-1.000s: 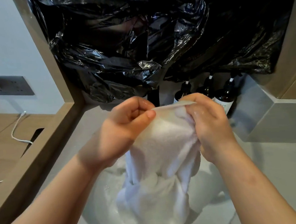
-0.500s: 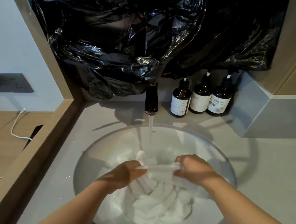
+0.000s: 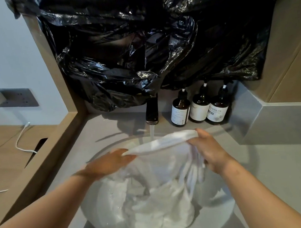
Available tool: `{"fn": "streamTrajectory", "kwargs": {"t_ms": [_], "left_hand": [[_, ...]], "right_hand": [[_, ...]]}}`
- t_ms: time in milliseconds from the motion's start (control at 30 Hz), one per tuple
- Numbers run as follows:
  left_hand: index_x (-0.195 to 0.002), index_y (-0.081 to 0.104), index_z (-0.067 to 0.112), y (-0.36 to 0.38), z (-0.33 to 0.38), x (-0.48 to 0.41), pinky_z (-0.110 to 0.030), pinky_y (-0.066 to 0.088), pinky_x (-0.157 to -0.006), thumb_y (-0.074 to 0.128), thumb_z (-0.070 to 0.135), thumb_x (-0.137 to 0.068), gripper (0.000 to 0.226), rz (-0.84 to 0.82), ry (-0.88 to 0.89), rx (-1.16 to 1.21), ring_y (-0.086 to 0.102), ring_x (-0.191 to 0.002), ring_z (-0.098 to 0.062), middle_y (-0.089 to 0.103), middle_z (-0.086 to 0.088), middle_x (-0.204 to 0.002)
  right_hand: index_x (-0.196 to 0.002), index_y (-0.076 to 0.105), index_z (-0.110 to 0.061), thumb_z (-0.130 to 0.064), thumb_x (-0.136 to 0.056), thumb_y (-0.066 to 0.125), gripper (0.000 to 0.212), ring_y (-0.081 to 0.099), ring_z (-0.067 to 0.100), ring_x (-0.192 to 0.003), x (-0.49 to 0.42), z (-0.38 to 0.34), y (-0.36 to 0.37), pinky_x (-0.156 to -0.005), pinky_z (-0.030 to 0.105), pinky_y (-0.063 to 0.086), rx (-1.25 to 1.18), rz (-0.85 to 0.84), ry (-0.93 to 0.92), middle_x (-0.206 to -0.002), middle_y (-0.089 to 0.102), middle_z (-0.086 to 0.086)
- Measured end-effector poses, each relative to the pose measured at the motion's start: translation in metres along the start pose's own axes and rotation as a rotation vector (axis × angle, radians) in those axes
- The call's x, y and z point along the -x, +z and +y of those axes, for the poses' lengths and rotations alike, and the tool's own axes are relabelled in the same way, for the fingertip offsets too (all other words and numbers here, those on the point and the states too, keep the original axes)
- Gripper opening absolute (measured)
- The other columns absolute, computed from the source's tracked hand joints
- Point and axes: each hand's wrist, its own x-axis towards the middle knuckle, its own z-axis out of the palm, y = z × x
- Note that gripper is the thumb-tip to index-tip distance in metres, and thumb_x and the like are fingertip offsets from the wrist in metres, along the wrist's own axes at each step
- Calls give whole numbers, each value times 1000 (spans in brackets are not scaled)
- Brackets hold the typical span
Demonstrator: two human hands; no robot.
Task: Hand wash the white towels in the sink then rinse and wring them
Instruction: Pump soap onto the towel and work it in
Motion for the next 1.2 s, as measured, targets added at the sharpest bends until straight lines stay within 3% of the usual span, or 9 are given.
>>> {"fn": "streamTrajectory", "kwargs": {"t_ms": [167, 267, 433, 633, 733, 867, 1033, 1133, 1200], "left_hand": [[-105, 60, 31, -19, 46, 8, -19, 52, -80, 44, 11, -100, 27, 94, 107, 520, 63, -78, 8, 68, 6, -96], [-104, 63, 9, -37, 86, 15, -30, 57, -71, 35, 11, -101, 28, 95, 175, 874, 68, -76, -15, 69, -10, -87], [-96, 62, 6, -78, 144, 31, -29, 58, -63, 36, 17, -101, 28, 236, 418, 966, 67, -68, -18, 69, -7, -71], [-122, 55, 2, -115, 189, 63, -46, 57, -81, 38, 28, -101, 37, 299, 584, 1005, 65, -94, -27, 66, -14, -101], [-105, 60, 7, -120, 197, 71, -34, 58, -64, 40, 25, -100, 27, 343, 644, 909, 69, -76, -18, 71, -5, -81], [-94, 65, 14, -105, 157, 54, -32, 58, -69, 45, 16, -97, 20, 214, 448, 645, 70, -72, -16, 73, -5, -79], [-101, 64, 12, -39, 60, 4, -25, 55, -78, 58, 39, -91, 29, 14, 87, 542, 65, -86, -13, 66, -6, -98], [-117, 64, 14, -6, 6, -20, -25, 47, -95, 70, 22, -85, 34, -207, -105, 380, 60, -106, -16, 64, -3, -114], [-120, 62, 14, 5, 8, -29, -3, 33, -96, 69, 11, -84, 37, -7, -325, 693, 53, -110, -10, 57, 6, -118]], "right_hand": [[-93, 64, -11, -2, -92, 48, 18, 65, 17, -72, 11, -49, 0, -64, 26, 51, -147, 53, -106, -76, 69, 3], [-93, 60, -11, 2, -91, 43, 22, 61, 23, -71, 15, -88, -2, -65, 31, 48, -209, 141, -161, -76, 63, 7], [-98, 60, -10, -5, -94, 48, 14, 64, 23, -77, 25, -149, -10, -70, 35, 52, -321, 134, -340, -82, 65, 6], [-116, 56, 9, -12, -88, 57, 35, 65, 33, -98, 38, -212, -16, -85, 43, 54, -430, 18, -634, -105, 65, 22], [-120, 54, 8, -21, -83, 62, 48, 64, 34, -106, 37, -220, -26, -85, 43, 55, -443, -25, -681, -115, 63, 25], [-91, 62, -5, -7, -88, 56, 7, 67, 16, -61, 24, -154, -25, -51, 23, 50, -219, 12, -436, -65, 68, 3], [-96, 66, 0, -8, -72, 59, 26, 64, 24, -80, 4, -29, 1, -68, 29, 48, 89, -202, -49, -85, 72, 14], [-87, 65, 5, -11, -63, 58, 30, 51, 28, -70, -7, 16, 16, -61, 34, 36, 209, -311, 143, -83, 60, 34], [-78, 64, 2, -7, -70, 61, 12, 51, 27, -61, -14, 24, 22, -58, 33, 35, 100, -277, 230, -67, 55, 22]]}}
